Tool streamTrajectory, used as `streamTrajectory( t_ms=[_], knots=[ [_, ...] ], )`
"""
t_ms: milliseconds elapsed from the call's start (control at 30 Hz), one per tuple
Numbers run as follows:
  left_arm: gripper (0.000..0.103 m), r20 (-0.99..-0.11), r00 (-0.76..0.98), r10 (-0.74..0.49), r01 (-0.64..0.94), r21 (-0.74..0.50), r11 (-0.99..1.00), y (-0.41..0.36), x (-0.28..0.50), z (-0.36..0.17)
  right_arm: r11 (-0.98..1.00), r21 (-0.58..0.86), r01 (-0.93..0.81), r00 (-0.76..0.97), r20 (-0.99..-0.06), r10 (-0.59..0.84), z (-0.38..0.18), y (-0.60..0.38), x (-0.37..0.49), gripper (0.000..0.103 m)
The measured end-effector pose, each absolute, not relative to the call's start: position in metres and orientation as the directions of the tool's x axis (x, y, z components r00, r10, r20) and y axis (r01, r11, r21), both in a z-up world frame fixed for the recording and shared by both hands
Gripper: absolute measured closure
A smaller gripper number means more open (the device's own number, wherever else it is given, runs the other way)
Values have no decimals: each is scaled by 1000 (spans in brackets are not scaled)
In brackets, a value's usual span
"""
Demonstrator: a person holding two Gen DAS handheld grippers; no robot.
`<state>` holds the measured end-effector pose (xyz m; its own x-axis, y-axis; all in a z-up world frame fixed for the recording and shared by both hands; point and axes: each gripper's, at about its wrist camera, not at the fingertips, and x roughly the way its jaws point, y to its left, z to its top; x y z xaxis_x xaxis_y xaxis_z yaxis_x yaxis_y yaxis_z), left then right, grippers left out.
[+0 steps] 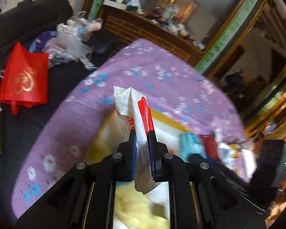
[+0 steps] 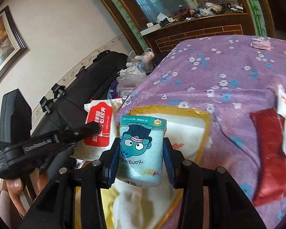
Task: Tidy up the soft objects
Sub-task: 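Carry both packs over the yellow-rimmed box and release them inside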
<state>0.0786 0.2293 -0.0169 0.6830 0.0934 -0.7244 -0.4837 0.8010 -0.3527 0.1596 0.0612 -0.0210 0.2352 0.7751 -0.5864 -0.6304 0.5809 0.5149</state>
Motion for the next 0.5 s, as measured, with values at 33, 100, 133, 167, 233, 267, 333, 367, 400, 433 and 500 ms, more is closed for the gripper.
streamTrajectory(
  t_ms=[33, 100, 133, 167, 233, 267, 333, 367, 400, 433, 500],
  knots=[
    [92, -740, 662, 119, -501, -318, 805, 232, 83, -23, 591, 497, -636, 239, -601, 763, -25, 66, 160, 61],
    [91, -755, 646, 110, -506, -316, 803, 235, 88, -33, 608, 493, -622, 232, -626, 745, -35, 68, 162, 61],
    [91, -760, 642, 102, -507, -321, 800, 236, 90, -37, 610, 499, -615, 227, -629, 743, -39, 67, 163, 59],
    [91, -762, 640, 102, -509, -320, 799, 237, 91, -39, 615, 498, -612, 231, -631, 741, -44, 66, 164, 59],
    [91, -764, 638, 98, -506, -320, 801, 236, 95, -42, 634, 504, -586, 235, -644, 728, -49, 64, 169, 59],
    [90, -762, 640, 95, -502, -321, 803, 236, 97, -43, 632, 520, -575, 233, -636, 735, -49, 62, 170, 57],
    [90, -760, 642, 96, -500, -321, 804, 235, 101, -46, 635, 514, -577, 239, -637, 733, -46, 60, 167, 56],
    [90, -763, 640, 88, -503, -329, 799, 236, 103, -48, 643, 503, -577, 247, -644, 724, -46, 60, 166, 56],
    [90, -767, 638, 70, -502, -345, 793, 238, 105, -51, 650, 497, -575, 254, -647, 719, -46, 59, 165, 55],
    [89, -766, 640, 60, -502, -358, 787, 240, 105, -50, 649, 500, -573, 252, -646, 720, -46, 60, 165, 53],
    [88, -757, 650, 62, -506, -372, 778, 242, 102, -48, 637, 523, -566, 238, -637, 734, -45, 58, 166, 51]
  ],
)
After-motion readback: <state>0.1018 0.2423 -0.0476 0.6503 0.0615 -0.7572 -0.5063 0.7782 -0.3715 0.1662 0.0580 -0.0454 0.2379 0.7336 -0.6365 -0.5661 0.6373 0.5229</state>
